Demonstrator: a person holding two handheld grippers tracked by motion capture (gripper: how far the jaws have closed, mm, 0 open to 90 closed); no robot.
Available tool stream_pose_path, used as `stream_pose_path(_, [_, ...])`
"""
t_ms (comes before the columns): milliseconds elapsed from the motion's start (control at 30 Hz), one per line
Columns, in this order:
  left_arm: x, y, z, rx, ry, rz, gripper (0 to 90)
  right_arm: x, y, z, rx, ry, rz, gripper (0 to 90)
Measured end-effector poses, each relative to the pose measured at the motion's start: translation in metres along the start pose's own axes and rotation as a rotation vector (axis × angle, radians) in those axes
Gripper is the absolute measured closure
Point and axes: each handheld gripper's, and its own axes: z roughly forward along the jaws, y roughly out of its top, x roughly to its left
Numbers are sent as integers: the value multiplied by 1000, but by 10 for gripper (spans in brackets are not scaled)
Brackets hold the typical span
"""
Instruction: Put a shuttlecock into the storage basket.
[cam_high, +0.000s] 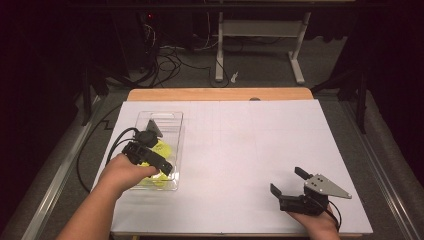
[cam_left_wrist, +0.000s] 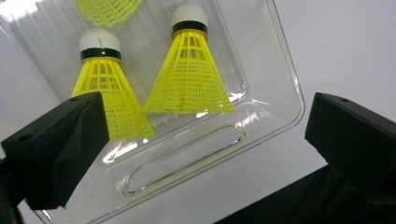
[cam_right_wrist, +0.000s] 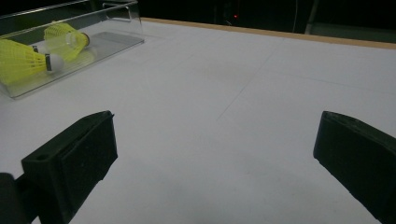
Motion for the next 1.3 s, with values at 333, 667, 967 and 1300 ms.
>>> stream_pose_path(333, [12,-24,20,-151,21,16,7,2,0,0,3,-2,-6,2])
stream_pose_path(667, [18,-38,30,-298,-9,41,2,1,-1,2,8,-8,-6,2])
stream_pose_path(967, [18,-51,43,-491,-51,32,2,3,-1,3,4,-12,-10,2])
stream_pose_path(1300, [30,-72,39,-645,-82,114,3,3,0,3,-1,-17,-11,2])
